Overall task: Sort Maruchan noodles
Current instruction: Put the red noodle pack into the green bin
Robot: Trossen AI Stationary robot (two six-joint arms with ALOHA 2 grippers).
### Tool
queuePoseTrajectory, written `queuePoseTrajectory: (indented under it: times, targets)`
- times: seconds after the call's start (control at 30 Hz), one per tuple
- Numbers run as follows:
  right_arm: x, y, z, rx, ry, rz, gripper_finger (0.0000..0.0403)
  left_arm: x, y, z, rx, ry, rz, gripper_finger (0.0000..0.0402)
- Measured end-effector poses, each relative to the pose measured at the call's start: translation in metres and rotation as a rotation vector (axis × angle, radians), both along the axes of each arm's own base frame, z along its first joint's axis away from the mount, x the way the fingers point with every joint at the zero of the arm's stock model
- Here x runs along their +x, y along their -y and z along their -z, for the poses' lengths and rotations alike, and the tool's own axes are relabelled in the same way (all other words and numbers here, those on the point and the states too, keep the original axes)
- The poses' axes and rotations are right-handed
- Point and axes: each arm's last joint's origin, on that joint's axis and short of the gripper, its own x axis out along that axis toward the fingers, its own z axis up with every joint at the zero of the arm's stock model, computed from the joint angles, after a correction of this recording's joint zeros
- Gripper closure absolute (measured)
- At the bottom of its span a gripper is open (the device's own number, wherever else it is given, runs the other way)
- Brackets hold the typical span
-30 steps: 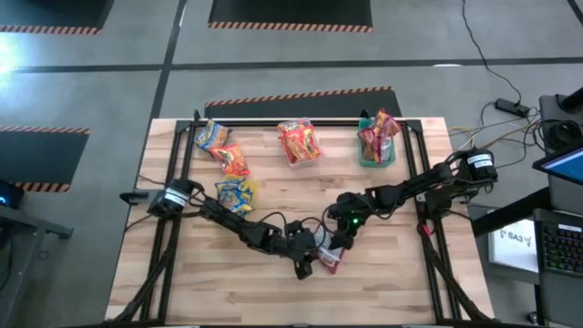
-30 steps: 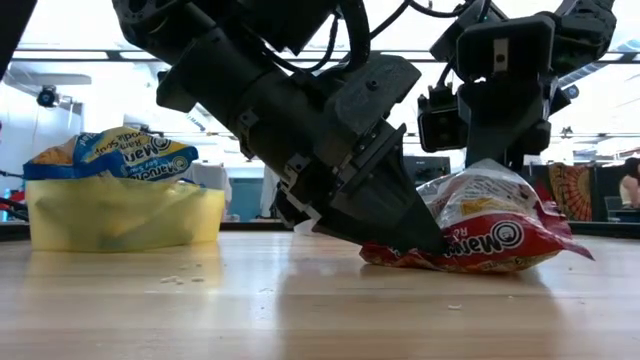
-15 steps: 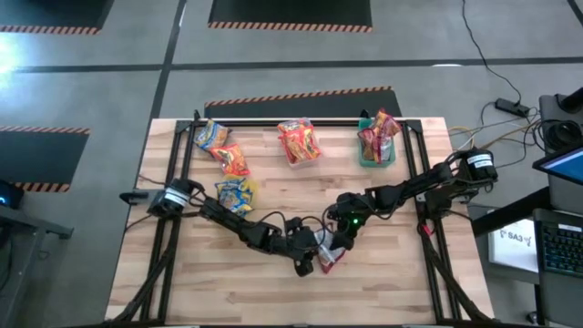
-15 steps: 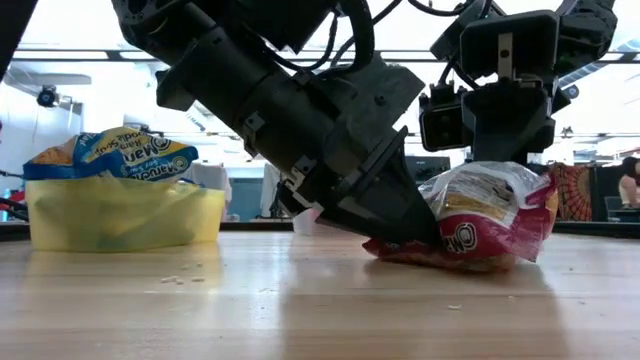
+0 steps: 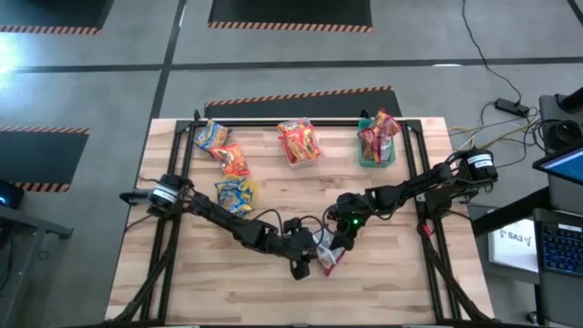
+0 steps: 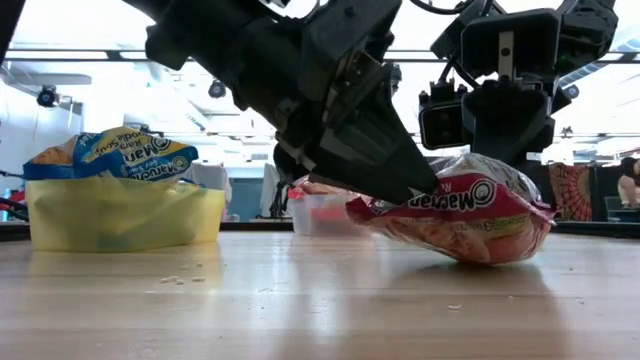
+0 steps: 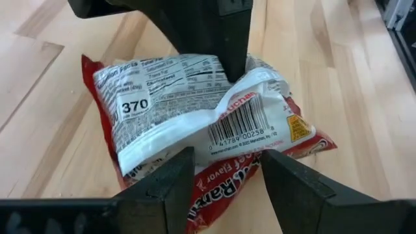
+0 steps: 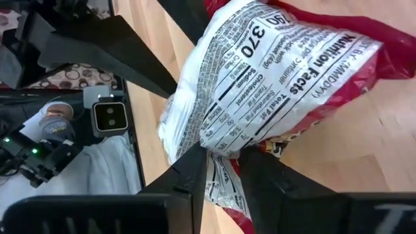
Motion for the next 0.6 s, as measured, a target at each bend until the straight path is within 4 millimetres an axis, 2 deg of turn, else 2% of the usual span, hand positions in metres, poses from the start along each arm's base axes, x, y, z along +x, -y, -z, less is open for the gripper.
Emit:
queuePoseTrajectory:
  times: [0.33,0.6]
  targets:
    - [0.0,0.0,0.0,-0.002,-0.001,0.0,0.0385,-0.002,-0.001,-0.002,0.01,-0.019,-0.003,0.0238]
    - [0.0,0.001,0.0,-0.002,-0.005,0.002,0.0394,-0.014,-0.001,-0.035,0.065,-0.004,-0.013,0.0238]
